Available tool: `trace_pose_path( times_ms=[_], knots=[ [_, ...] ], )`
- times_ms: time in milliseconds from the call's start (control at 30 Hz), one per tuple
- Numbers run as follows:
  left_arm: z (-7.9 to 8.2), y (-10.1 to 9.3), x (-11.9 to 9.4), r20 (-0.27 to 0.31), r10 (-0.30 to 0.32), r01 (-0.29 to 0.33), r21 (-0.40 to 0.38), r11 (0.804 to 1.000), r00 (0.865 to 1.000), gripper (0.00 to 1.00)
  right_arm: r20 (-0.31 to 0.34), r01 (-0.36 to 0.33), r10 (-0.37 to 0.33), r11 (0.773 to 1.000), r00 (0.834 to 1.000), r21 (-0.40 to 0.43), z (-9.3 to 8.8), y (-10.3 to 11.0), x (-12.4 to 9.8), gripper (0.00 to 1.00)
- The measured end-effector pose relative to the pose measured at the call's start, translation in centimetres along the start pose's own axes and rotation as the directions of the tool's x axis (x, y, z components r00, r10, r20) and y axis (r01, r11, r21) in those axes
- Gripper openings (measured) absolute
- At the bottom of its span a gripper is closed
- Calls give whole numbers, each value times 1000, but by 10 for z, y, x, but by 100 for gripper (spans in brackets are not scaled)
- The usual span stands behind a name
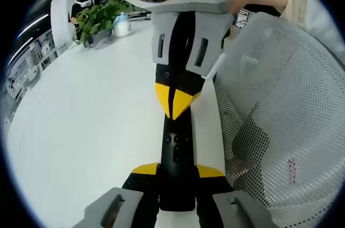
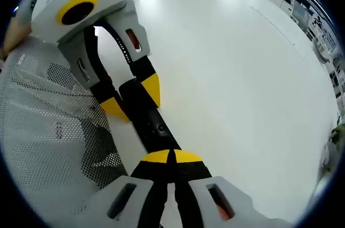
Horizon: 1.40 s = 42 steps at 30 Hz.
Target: Press the specified remote control buttons in sequence, fully releasing each button before pressing the next.
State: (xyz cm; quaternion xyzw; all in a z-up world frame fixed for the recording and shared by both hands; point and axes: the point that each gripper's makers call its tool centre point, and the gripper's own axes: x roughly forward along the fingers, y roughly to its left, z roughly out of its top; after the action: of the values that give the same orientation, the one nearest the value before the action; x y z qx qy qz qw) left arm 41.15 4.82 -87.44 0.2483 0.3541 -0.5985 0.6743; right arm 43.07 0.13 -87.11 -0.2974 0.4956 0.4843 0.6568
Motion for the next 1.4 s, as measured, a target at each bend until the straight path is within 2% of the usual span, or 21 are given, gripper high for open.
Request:
trace_pose_path(
  times_ms=[333,567,700,833,967,1067,1167,1267,1400],
  knots=[
    [0,0,0,12,-6,6,-15,1000,1000,24,-1,18,-18,1000,1000,4,0,-1,0,0],
    [0,0,0,20,-6,7,-24,1000,1000,24,59,24,-27,998,998,64,-1,-1,-1,0],
    [0,0,0,22,-4,5,-32,999,1000,24,94,26,-33,997,995,72,-2,-1,-2,0],
    [1,0,0,19,-5,6,-37,999,1000,24,76,34,-39,998,996,61,-6,-1,-5,0],
    [0,0,0,16,-6,7,-35,999,1000,24,57,60,-60,998,997,7,-7,1,-4,0],
    [1,0,0,16,-6,7,-36,999,1000,24,31,101,-97,983,995,-156,-6,2,-4,0],
    [0,0,0,18,-7,7,-29,1000,1000,24,12,123,-124,957,992,-263,-6,5,-4,0],
    [0,0,0,20,-7,8,-27,1000,1000,24,-1,117,-124,939,992,-323,-5,6,-3,0],
    [0,-1,0,24,-8,8,-16,1000,1000,24,4,104,-108,948,994,-300,-5,4,-3,0]
  ],
)
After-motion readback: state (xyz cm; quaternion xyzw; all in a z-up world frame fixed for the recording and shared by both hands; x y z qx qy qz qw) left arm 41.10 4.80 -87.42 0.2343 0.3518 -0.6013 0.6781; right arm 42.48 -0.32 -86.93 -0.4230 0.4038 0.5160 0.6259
